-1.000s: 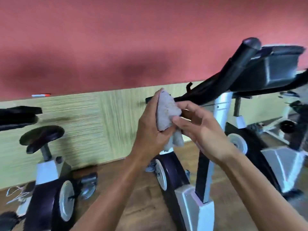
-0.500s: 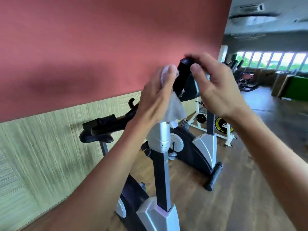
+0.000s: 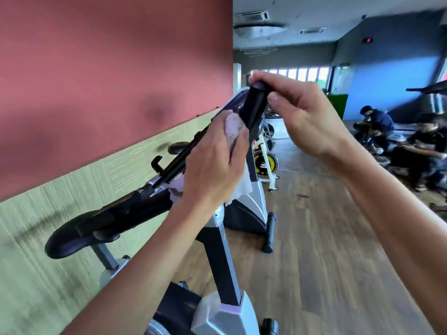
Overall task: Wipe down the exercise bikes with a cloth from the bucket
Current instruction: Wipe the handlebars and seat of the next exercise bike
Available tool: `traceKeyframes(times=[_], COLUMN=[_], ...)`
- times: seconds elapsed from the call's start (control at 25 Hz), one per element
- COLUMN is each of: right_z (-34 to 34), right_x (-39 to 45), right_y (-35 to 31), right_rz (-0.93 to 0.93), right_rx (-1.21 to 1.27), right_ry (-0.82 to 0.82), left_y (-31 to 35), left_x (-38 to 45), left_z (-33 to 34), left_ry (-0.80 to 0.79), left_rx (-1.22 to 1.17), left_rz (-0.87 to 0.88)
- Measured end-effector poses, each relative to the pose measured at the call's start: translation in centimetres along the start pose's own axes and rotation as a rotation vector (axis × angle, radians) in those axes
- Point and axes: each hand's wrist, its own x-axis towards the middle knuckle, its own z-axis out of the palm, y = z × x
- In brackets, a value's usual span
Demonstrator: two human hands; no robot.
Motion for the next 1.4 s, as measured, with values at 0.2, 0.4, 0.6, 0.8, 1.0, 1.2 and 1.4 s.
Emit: traceKeyframes(times=[0.2,0.4,0.6,0.8,1.0,1.2,1.4], right_z=[1.4,2.4,2.9,2.7,1.8,1.9,2.0], right_x=[-0.8,-0.8,-0.8,0.3,0.1,0.2,-0.2], right_y=[-2.0,-2.8,-3.9,-4.2,-4.7,-4.5,-4.3], right_rz=[0.121,0.151,0.156,0.197,0.213,0.215,0.168], right_rx=[-0.044,-0.226,-0.371,-0.332,-0.363,-0.319,-0.319], right_ry=[0.116,0.232,0.273,0.204,0.161,0.164,0.2], left_y=[1.7,-1.3,-2.9,-0.5,-4.0,-0.3,-2.5], left_x=[4.0,-0.3,1.3,3.6,-1.8,2.2,-0.7], left_z=[1.4,-0.7,-1.4,1.2,-0.8,1.3,-0.5], left_ry=[0.044,-0.286,-0.373,-0.138,-0.131,-0.081,-0.102], left_rx=[-0.126,-0.001,-0.151,-0.242,0.242,0.037,0.233], left_rz=[0.024,-0.044,0.136,0.155,0.269,0.116,0.162])
